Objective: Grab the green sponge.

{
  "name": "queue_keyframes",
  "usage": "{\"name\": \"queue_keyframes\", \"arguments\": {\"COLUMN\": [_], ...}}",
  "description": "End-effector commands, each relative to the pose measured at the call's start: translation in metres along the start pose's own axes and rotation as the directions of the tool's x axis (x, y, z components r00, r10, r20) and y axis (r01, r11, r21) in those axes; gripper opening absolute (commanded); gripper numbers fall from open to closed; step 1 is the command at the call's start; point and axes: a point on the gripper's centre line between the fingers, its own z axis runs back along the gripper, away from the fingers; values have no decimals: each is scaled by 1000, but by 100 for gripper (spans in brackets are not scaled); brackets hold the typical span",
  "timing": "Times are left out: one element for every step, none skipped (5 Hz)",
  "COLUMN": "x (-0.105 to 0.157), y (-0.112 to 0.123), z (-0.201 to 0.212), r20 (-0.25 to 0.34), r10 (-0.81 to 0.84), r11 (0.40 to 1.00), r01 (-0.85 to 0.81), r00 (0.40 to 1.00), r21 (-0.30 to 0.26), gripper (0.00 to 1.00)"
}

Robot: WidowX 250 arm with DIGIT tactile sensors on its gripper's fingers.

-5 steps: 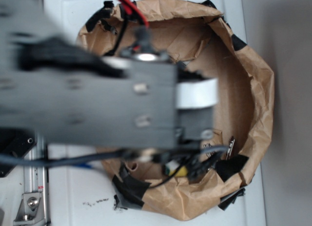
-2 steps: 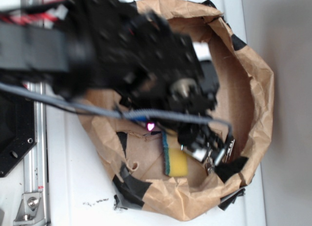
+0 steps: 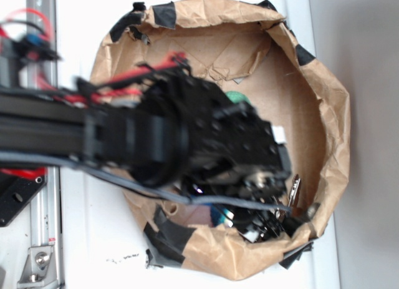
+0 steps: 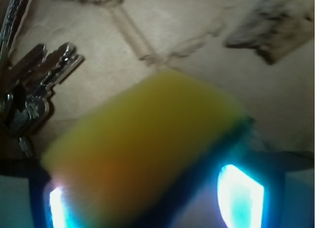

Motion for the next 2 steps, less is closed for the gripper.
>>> {"name": "queue_keyframes", "arguments": {"x": [-1,11], "y": [-5,14], "z": [54,112], "r20": [124,326], "r10": [-211,-304], "r11": [977,945], "r01": [208,328], "r00": [970,895], "r21": [35,-17], "gripper": [0,0]}}
